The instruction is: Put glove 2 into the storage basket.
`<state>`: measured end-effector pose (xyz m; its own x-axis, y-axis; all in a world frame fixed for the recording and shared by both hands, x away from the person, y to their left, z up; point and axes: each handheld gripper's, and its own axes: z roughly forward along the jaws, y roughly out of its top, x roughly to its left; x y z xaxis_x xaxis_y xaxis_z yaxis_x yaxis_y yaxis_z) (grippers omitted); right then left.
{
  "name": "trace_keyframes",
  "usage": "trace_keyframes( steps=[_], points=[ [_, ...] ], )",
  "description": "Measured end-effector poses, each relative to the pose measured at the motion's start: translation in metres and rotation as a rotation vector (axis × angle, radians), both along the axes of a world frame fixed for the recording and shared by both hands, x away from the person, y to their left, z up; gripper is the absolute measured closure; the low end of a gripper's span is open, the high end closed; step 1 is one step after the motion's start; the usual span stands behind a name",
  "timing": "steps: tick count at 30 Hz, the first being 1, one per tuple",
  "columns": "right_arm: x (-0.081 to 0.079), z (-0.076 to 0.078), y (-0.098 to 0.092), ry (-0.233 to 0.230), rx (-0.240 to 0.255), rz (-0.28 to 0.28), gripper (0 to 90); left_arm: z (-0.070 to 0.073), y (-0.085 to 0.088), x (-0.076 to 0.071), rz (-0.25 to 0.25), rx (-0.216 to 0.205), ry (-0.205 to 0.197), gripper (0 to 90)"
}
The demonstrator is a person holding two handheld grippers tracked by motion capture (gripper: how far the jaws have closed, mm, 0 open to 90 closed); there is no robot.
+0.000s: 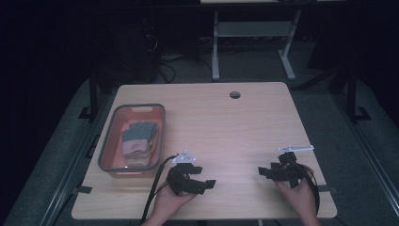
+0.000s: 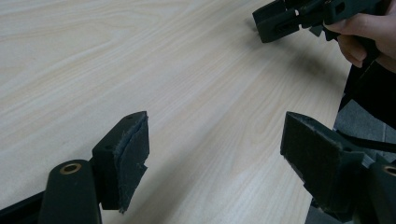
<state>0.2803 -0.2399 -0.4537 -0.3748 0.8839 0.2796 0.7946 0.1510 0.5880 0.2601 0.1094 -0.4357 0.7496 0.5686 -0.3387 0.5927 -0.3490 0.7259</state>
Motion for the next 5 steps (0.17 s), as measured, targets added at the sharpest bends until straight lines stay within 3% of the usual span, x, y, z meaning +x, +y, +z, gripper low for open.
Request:
trace_keyframes(
  steps=[5],
  points=[
    [-0.010,0.004,0.001,-0.024,0.051,-0.006,37.0,-0.006,0.000,-0.015,-0.015,0.030,-0.044,23.5]
  ],
)
